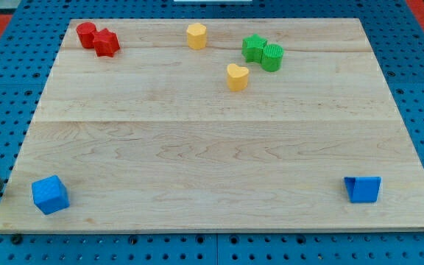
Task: Push the blue cube to the blue triangle
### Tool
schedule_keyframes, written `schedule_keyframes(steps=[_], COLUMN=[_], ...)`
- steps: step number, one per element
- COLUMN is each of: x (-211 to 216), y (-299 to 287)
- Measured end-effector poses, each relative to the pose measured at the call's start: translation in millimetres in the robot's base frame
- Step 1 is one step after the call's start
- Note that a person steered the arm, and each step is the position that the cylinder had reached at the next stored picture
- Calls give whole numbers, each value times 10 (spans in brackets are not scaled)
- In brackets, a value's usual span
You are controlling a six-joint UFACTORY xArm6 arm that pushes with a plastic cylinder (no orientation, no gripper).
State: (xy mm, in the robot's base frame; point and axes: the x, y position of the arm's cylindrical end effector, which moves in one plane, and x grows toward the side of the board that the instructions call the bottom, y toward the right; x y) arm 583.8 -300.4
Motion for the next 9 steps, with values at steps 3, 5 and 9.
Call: schedule_keyframes(steps=[3, 5, 9], x=[-409, -454, -595], y=[1542, 2848, 4467])
